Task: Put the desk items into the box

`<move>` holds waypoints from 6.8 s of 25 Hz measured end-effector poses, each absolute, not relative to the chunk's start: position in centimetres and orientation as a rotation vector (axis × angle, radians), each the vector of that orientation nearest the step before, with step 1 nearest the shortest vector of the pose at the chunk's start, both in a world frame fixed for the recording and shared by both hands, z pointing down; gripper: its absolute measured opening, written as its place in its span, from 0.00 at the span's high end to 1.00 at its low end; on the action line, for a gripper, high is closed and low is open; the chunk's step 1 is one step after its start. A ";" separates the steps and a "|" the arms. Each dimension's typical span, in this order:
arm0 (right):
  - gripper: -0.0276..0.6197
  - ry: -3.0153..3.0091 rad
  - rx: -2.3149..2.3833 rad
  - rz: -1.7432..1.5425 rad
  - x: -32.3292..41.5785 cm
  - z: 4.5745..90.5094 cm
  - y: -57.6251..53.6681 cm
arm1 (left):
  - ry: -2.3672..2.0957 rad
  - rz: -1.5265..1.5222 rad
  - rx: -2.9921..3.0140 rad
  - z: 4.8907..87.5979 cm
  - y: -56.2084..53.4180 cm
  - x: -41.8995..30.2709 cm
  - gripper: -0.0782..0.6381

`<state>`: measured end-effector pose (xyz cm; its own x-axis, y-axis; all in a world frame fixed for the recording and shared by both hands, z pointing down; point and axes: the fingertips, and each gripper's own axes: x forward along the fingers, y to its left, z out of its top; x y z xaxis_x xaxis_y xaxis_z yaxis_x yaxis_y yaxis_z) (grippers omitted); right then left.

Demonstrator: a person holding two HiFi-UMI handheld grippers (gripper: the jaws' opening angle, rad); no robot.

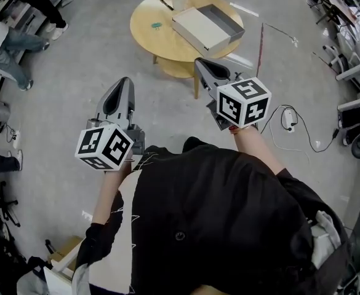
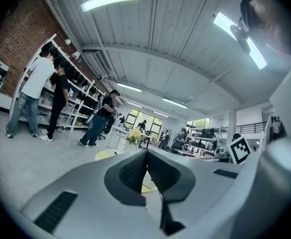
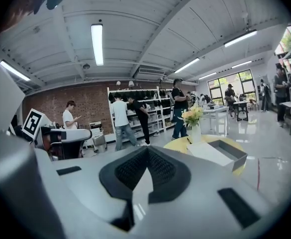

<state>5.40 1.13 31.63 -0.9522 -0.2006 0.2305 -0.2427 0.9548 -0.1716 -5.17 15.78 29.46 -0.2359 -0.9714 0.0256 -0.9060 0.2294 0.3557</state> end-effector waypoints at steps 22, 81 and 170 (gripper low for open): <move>0.95 -2.847 0.178 0.349 -7.2 33.5 -8.3 | -2.325 -0.434 1.589 30.5 8.6 -16.0 0.88; 0.79 -2.028 -0.550 -0.407 -27.3 53.3 -16.1 | -2.601 -0.496 1.067 32.1 8.6 -27.9 0.88; 0.94 -2.780 0.541 1.018 -13.5 35.8 -18.3 | -1.838 -0.253 1.944 33.1 -7.2 -25.8 0.88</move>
<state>-13.48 -18.31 35.81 -0.9269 -0.2862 0.2429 -0.3754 0.7076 -0.5986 -25.80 -7.20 33.08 0.0952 -0.9806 0.1711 -0.8979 -0.0104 0.4400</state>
